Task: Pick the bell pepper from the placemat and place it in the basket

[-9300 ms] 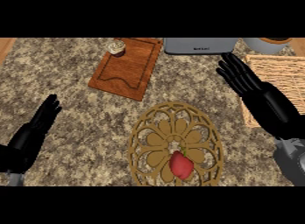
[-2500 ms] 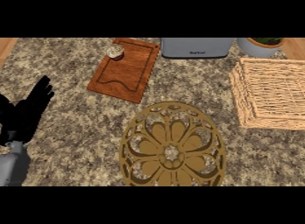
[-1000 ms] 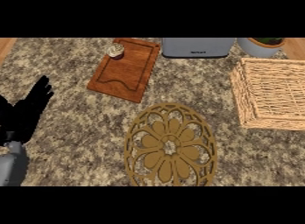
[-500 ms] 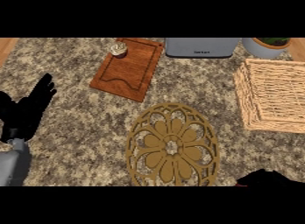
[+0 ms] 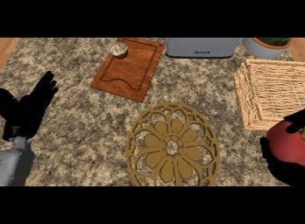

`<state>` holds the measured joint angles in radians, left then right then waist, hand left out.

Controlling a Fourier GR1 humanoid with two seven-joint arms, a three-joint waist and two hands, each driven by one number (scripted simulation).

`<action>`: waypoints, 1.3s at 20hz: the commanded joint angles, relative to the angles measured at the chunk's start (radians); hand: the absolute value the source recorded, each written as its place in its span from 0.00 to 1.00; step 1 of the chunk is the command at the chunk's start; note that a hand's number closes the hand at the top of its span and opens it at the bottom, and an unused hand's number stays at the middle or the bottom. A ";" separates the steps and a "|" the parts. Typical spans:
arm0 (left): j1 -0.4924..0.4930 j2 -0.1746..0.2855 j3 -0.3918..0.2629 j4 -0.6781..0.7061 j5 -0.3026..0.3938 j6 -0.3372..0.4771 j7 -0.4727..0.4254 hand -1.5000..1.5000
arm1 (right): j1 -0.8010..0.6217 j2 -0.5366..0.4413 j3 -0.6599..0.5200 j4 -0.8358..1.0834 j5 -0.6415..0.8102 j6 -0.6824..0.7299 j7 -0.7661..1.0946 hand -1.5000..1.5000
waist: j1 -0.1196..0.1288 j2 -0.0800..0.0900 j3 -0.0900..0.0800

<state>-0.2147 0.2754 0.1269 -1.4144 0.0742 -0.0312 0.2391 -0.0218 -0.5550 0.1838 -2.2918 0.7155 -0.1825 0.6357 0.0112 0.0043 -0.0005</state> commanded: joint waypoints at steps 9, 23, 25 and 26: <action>0.019 -0.024 -0.007 0.009 -0.025 0.001 -0.029 0.50 | -0.141 -0.019 -0.364 0.436 -0.465 0.121 -0.385 1.00 | -0.004 -0.002 0.001; 0.044 -0.048 -0.008 -0.055 -0.043 0.006 0.016 0.50 | -0.326 0.025 -0.459 0.884 -0.394 0.079 -0.566 0.00 | -0.003 -0.004 0.001; -0.041 0.000 0.042 -0.003 0.000 -0.032 0.045 0.50 | -0.349 -0.009 -0.489 0.928 -0.439 0.128 -0.630 0.00 | -0.005 -0.003 0.001; -0.004 -0.029 0.018 0.039 -0.060 0.006 -0.036 0.50 | -0.299 -0.013 -0.520 0.919 -0.485 0.162 -0.687 0.00 | -0.010 -0.003 0.001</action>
<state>-0.2195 0.2570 0.1516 -1.3922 0.0453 -0.0438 0.2266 -0.3056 -0.5431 -0.2964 -1.4546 0.2821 -0.0764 0.0556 0.0045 0.0014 0.0003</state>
